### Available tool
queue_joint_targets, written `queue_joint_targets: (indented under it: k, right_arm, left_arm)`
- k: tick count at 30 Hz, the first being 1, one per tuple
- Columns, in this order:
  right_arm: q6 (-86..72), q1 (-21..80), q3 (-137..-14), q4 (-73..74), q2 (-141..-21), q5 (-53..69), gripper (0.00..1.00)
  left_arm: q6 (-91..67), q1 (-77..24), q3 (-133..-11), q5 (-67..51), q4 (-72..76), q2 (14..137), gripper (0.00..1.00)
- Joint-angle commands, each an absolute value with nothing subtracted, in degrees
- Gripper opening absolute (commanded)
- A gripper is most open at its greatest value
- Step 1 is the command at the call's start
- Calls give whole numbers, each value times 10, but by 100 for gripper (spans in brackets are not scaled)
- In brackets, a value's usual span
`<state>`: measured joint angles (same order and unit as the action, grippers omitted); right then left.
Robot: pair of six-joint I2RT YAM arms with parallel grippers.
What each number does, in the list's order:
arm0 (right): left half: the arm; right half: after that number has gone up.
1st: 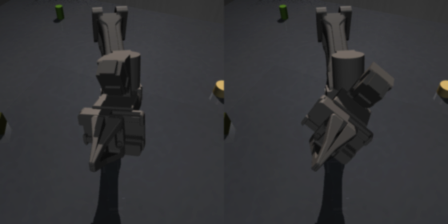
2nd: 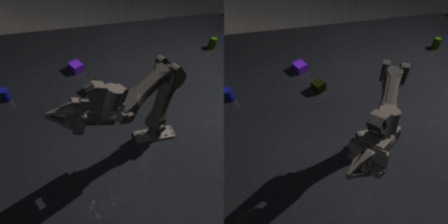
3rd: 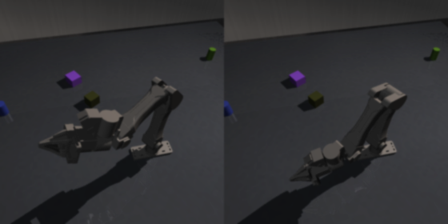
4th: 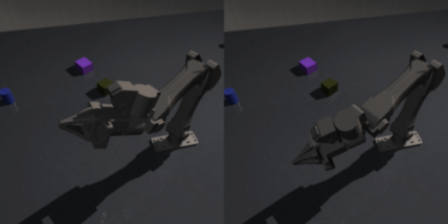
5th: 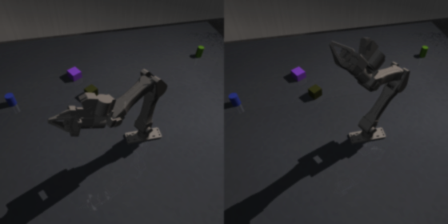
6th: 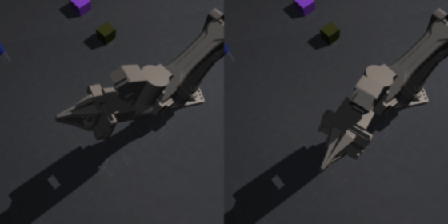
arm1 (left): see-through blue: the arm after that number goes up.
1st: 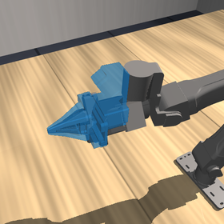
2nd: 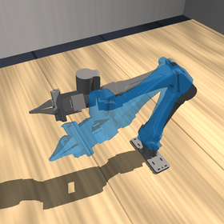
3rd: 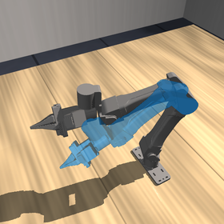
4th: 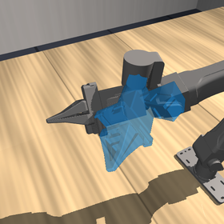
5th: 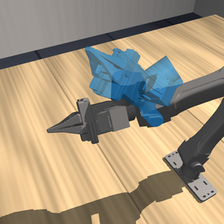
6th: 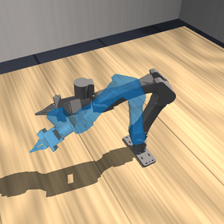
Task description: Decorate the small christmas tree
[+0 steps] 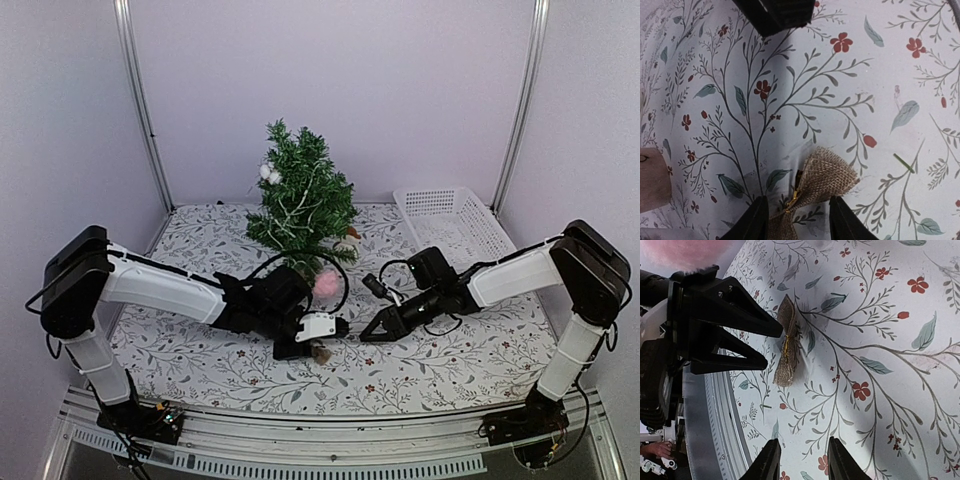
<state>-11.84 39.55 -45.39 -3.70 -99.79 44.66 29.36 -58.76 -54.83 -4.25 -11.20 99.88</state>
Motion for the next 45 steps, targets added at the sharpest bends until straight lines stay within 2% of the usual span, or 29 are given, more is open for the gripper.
queue_joint_targets:
  k: [1,18,22,28,29,31,33,35,45]
  right_arm:
    - [-117,382,-444,-26,-978,443,35]
    - [-99,364,-459,-6,-984,449,34]
    - [-97,361,-465,-2,-989,450,34]
    - [-95,359,-470,0,-991,453,33]
    - [-95,359,-471,0,-991,453,33]
    - [-93,358,-471,0,-991,453,33]
    - [-94,358,-472,0,-991,453,33]
    - [-93,357,-474,0,-992,451,32]
    - [-93,340,-489,30,-977,439,29]
  left_arm:
    - [300,-572,-552,-77,-124,1022,44]
    - [178,-592,-487,-102,-181,948,14]
    - [177,-598,-493,-88,-187,962,13]
    - [183,-604,-502,-71,-204,981,22]
    - [184,-605,-501,-70,-207,981,21]
    - [183,-605,-498,-68,-208,974,12]
    - [181,-605,-496,-75,-208,964,7]
    - [175,-605,-495,-84,-209,945,0]
    - [-37,-567,-438,-2,-49,721,0]
